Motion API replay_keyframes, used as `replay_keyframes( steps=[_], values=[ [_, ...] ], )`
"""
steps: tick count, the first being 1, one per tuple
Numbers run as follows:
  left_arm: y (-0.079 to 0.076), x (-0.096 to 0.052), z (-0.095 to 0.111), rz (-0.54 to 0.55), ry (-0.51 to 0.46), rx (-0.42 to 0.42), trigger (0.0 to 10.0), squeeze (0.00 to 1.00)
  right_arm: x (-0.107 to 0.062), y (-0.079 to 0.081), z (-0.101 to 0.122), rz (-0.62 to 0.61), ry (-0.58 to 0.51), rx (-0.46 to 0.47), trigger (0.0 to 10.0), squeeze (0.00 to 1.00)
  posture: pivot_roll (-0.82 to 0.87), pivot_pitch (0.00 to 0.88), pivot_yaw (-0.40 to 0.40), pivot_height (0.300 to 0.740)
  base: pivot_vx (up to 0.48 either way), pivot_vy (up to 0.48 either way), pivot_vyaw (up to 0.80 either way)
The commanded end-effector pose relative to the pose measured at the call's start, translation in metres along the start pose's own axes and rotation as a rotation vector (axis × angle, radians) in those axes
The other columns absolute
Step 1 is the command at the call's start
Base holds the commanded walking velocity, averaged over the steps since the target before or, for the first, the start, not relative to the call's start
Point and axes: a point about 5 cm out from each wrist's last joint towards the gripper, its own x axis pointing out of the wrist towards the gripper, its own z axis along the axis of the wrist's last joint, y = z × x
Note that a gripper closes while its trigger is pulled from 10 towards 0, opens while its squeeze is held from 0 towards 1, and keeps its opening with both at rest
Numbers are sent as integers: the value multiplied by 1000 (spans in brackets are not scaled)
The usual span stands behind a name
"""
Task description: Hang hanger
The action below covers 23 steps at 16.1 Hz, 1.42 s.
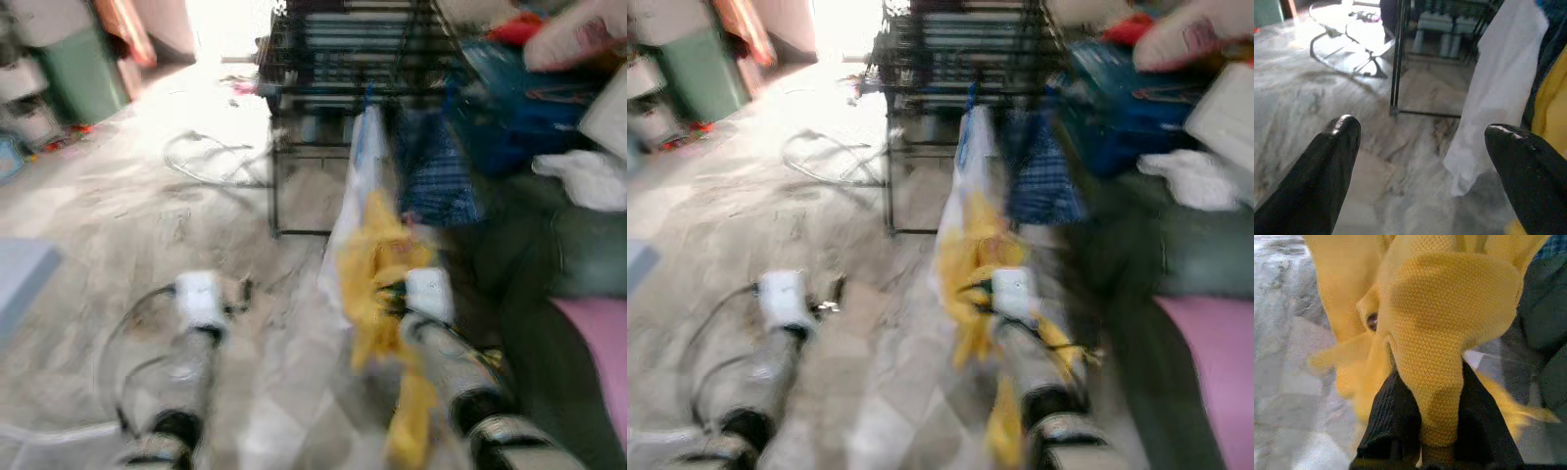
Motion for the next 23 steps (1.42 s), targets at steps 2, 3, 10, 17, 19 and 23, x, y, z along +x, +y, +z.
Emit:
replay_keyframes(
  steps=[2,3,10,17,19,23],
  values=[
    [16,-1,2,35,13,4,10000,0,3,12,16,31,-61,14,10000,0,-111,0,-6,740,356,319,0],
    [15,0,0,37,27,-10,10000,0,2,12,15,31,-58,18,10000,0,-114,0,-6,740,0,431,0],
    [12,1,1,17,31,4,10000,0,2,15,12,12,-57,16,10000,0,-118,0,-3,740,0,456,0],
    [11,1,-2,19,57,12,10000,0,-2,45,1,121,-23,7,10000,0,-111,0,-3,740,0,451,0],
    [7,1,-1,-9,43,15,10000,0,-2,47,0,119,-17,8,10000,0,-108,0,-3,740,0,0,0],
    [4,-3,-6,-53,37,-24,10000,0,-1,36,-1,43,-5,25,10000,0,-110,0,-7,740,150,0,0]
  ],
)
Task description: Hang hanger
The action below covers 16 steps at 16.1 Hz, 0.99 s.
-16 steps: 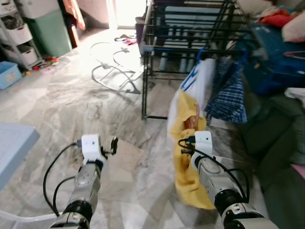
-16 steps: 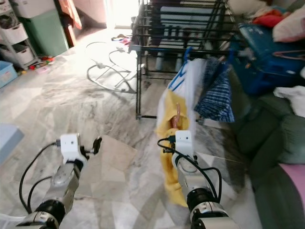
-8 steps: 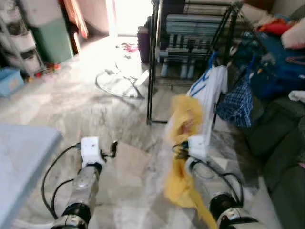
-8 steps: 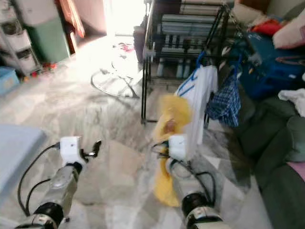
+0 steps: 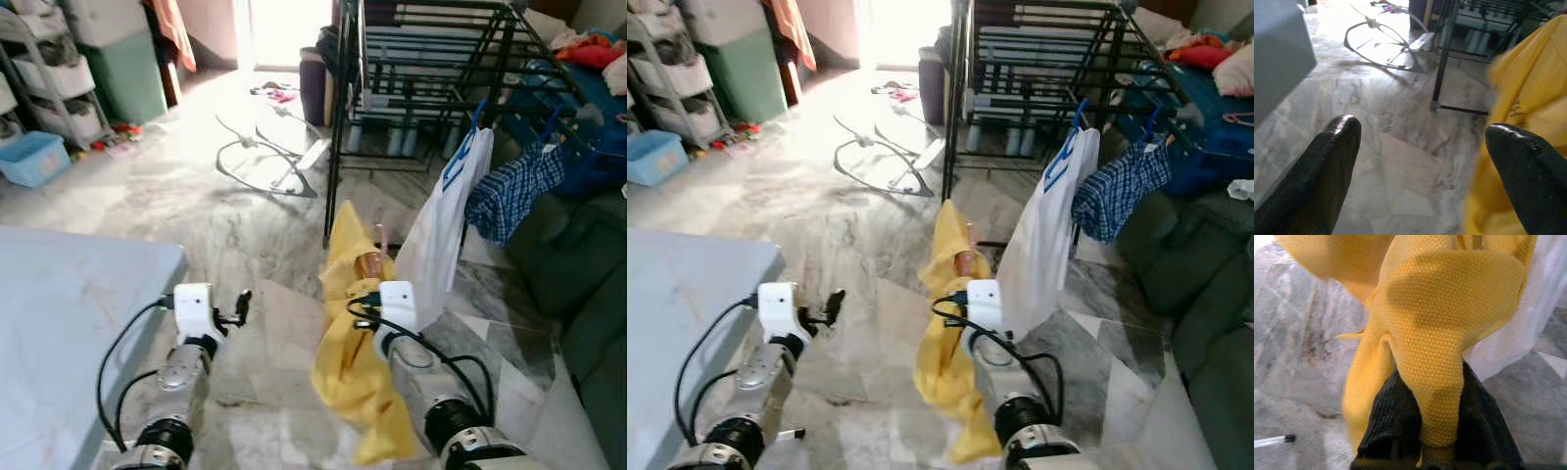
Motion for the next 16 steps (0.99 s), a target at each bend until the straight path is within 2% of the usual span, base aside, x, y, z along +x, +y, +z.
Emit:
replay_keyframes(
  steps=[1,5,6,16],
  values=[
    [-7,1,2,-38,-13,-2,10000,0,2,-12,14,-64,-52,1,10000,0,-110,0,-9,740,401,0,0],
    [-14,2,0,-59,-9,-4,10000,0,3,-24,18,-118,-62,28,10000,0,-117,0,-10,740,452,0,0],
    [-15,2,0,-68,-9,-9,10000,0,3,-24,19,-119,-65,54,10000,0,-119,0,-9,740,480,0,0],
    [-20,0,-5,-74,2,0,10000,0,4,-17,25,-45,-85,-4,10000,0,-128,0,-15,740,472,0,0]
  ],
)
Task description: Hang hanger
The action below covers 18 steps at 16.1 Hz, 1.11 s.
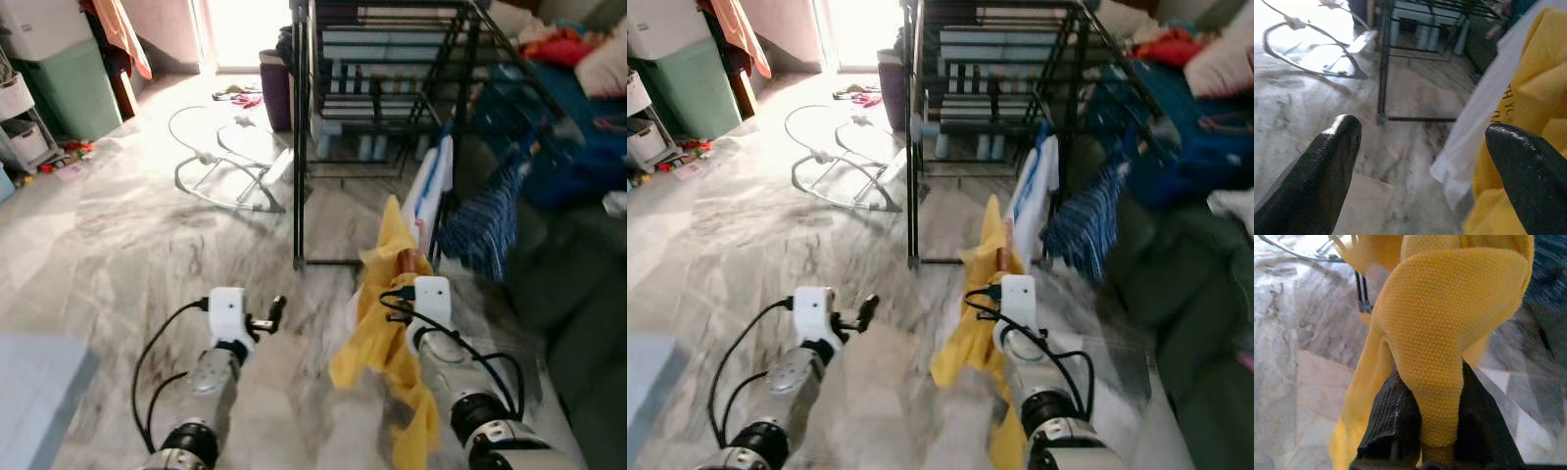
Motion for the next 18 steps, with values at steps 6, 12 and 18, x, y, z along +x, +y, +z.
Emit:
replay_keyframes(
  steps=[6,12,18],
  values=[
    [5,-1,-1,19,7,3,10000,0,4,28,24,104,-51,13,10000,0,-129,0,-13,740,469,0,142],
    [6,0,-1,38,22,22,10000,0,8,41,56,142,-122,22,10000,0,-124,0,-12,740,311,0,0],
    [7,-2,-4,50,34,20,10000,0,7,62,65,243,-110,34,10000,0,-121,0,-11,740,0,0,0]
  ],
)
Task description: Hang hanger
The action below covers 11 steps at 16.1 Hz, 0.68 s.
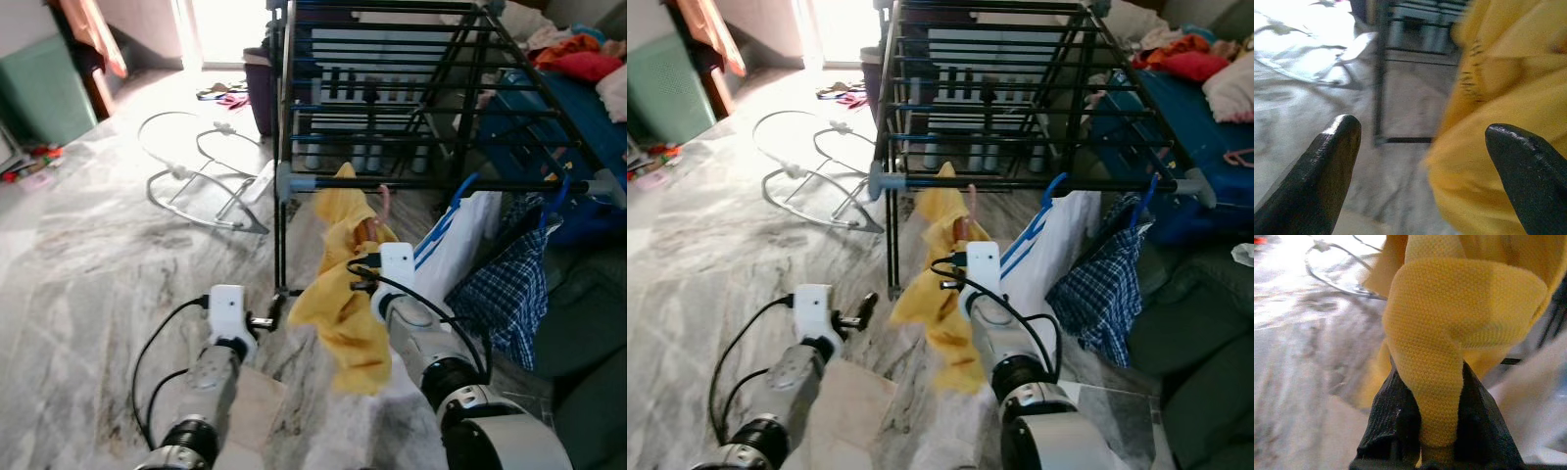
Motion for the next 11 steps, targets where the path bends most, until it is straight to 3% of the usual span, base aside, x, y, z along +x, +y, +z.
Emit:
replay_keyframes(
  steps=[1,6,11],
  values=[
    [2,-1,-2,15,16,3,10000,0,3,14,20,64,-54,-26,10000,0,-119,0,-11,740,0,0,0],
    [3,-2,-4,17,27,9,10000,0,5,31,27,120,-64,-35,10000,0,-108,0,-11,740,0,0,0],
    [5,-4,-7,16,35,17,10000,0,9,27,49,80,-100,-6,10000,0,-104,0,-7,740,0,0,0]
  ],
)
